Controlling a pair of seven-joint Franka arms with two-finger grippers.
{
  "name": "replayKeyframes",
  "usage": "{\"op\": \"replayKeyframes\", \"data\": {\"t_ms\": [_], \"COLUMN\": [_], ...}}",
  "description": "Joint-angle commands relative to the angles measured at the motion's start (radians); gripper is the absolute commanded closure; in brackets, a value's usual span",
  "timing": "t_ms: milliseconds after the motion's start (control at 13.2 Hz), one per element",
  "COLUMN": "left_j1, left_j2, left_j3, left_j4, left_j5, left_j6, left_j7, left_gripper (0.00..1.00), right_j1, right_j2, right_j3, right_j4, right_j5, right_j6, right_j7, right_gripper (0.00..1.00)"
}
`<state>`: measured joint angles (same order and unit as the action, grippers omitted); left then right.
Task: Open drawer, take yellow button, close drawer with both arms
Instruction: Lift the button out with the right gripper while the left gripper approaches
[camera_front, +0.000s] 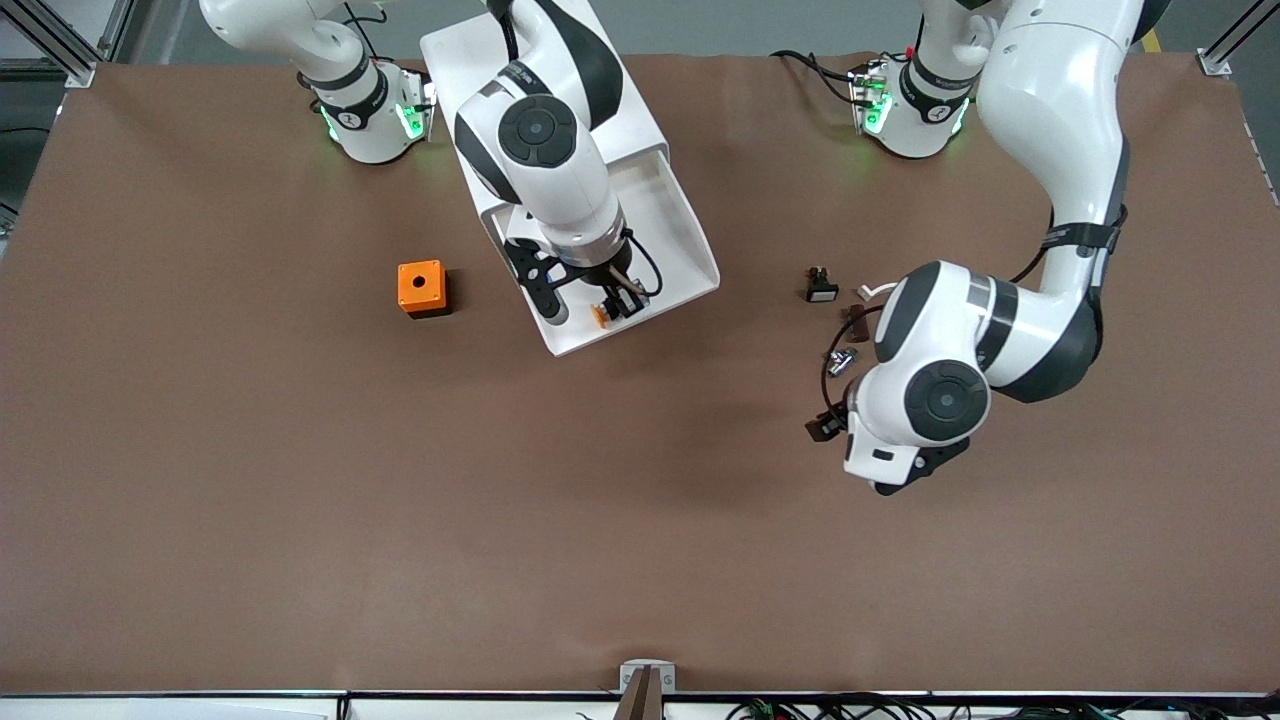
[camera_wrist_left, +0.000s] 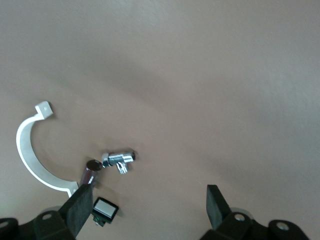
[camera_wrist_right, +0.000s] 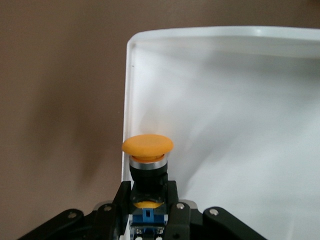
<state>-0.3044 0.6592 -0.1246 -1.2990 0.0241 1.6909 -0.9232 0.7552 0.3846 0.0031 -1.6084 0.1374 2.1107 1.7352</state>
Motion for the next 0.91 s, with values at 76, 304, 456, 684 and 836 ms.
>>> {"op": "replayKeyframes", "data": {"t_ms": [76,304,456,684,836], "left_j1": [-0.024,-0.116,-0.169,-0.258,-0.297], "left_j2": [-0.012,-0.007,-0.004,-0.003,0.002], "left_j3": [0.0,0.0,-0.001,0.0,-0.003], "left_j4": [-0.006,-0.005,-0.005,-0.006,-0.006], "left_j5": [-0.078,-0.084,-0.084,-0.084,-0.087], "left_j6": [0.01,0.059,0.133,0.185,0.19], "left_j7": [-0.045,-0.082,-0.101,-0.192,-0.245], "left_gripper": [0.0,0.0,0.0,0.0,0.0], "right_j1": [-0.051,-0.127,-0.201,-0.336,-0.428], "right_j2": [-0.015,-0.013,-0.018,-0.019,-0.013], "right_j3": [-0.008,-0.011,-0.015,-0.015,-0.015], "right_j4": [0.034,0.122,0.143,0.143,0.143], "right_j5": [0.005,0.007,-0.004,-0.009,-0.08], "right_j6": [-0.043,-0.165,-0.23,-0.25,-0.267], "right_j7": [-0.181,-0.395,-0.624,-0.94,-1.148], "right_gripper": [1.0,1.0,1.0,1.0,1.0]}}
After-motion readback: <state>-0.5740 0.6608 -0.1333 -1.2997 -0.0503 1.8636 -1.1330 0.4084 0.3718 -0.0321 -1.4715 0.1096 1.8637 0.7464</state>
